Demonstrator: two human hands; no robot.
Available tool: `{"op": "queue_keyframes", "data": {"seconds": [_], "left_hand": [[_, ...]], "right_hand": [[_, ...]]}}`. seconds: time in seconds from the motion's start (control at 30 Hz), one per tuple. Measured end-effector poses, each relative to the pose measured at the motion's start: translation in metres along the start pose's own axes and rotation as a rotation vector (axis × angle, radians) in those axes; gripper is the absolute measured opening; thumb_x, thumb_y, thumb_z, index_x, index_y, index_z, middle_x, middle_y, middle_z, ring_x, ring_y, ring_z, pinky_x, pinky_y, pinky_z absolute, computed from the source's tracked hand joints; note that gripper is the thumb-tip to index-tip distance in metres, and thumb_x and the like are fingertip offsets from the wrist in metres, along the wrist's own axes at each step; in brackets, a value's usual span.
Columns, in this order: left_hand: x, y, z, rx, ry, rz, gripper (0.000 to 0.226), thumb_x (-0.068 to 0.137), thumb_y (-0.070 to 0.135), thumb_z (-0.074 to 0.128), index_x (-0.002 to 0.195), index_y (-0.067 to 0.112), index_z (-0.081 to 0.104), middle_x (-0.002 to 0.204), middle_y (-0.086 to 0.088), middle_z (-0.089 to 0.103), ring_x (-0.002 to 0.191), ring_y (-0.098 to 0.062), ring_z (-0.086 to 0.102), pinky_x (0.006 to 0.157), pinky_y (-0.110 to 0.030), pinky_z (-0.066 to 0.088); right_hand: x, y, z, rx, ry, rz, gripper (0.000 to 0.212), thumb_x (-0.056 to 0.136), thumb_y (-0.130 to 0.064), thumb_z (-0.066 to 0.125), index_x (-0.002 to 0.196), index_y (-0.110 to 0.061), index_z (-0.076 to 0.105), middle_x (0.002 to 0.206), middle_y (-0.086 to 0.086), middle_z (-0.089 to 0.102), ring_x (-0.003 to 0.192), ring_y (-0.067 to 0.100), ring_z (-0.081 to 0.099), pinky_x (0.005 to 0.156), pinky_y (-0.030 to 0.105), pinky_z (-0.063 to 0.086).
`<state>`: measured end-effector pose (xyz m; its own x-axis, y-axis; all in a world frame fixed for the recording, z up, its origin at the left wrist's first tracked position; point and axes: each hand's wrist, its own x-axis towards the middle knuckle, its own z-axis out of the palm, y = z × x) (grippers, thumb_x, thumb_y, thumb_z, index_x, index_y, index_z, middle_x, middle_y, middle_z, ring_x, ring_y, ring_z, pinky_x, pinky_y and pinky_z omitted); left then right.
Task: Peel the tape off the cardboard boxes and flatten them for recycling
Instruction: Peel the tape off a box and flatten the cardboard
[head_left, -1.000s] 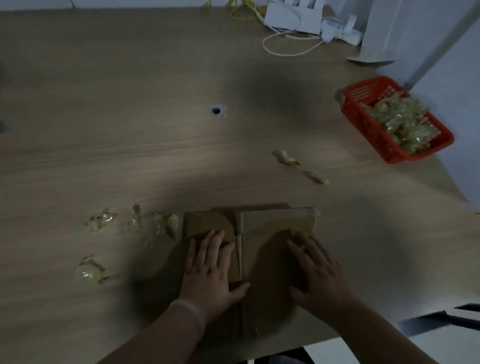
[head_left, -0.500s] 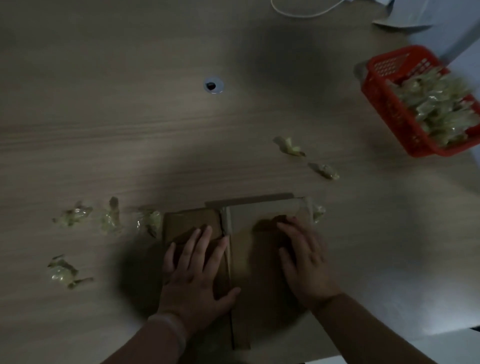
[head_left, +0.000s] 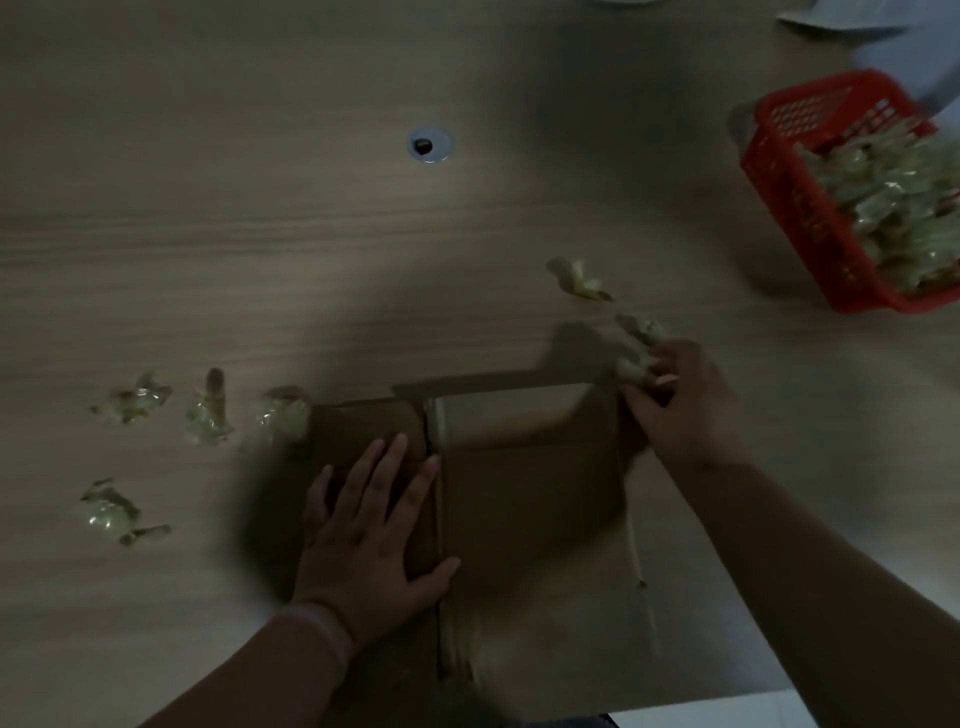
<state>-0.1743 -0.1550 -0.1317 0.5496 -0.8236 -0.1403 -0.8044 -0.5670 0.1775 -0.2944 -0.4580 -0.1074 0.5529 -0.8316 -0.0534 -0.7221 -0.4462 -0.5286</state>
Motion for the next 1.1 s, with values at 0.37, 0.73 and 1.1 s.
{"op": "queue_keyframes", "data": {"seconds": [0.37, 0.73, 1.1], "left_hand": [[0.019, 0.017, -0.006, 0.018, -0.044, -0.045, 0.086, 0.071, 0.076, 0.042, 0.146, 0.035, 0.034, 0.157, -0.003, 0.024, 0.144, -0.022, 0.02, 0.112, -0.059, 0.014], [0.028, 0.008, 0.001, 0.021, -0.02, -0.004, 0.093, 0.069, 0.084, 0.037, 0.149, 0.042, 0.016, 0.161, -0.001, 0.005, 0.148, -0.02, 0.004, 0.114, -0.06, 0.004], [-0.044, 0.031, 0.017, -0.039, 0.098, 0.062, 0.063, 0.088, 0.056, 0.046, 0.145, 0.03, 0.038, 0.156, -0.006, 0.026, 0.145, -0.027, 0.021, 0.113, -0.053, 0.023]], "right_hand": [[-0.061, -0.021, 0.005, -0.184, 0.036, -0.493, 0.051, 0.094, -0.031, 0.052, 0.141, -0.014, 0.047, 0.149, 0.018, 0.039, 0.136, 0.036, 0.039, 0.107, 0.051, 0.036], [-0.1, -0.005, 0.051, -0.478, -0.249, -0.465, 0.082, 0.084, -0.073, 0.034, 0.153, -0.032, 0.018, 0.161, 0.007, 0.012, 0.148, 0.028, 0.009, 0.115, 0.056, 0.015], [-0.134, 0.03, 0.019, -0.444, -0.279, -0.516, 0.077, 0.092, -0.063, 0.031, 0.151, -0.014, 0.024, 0.16, 0.011, 0.015, 0.148, 0.026, 0.012, 0.117, 0.049, 0.019]]}}
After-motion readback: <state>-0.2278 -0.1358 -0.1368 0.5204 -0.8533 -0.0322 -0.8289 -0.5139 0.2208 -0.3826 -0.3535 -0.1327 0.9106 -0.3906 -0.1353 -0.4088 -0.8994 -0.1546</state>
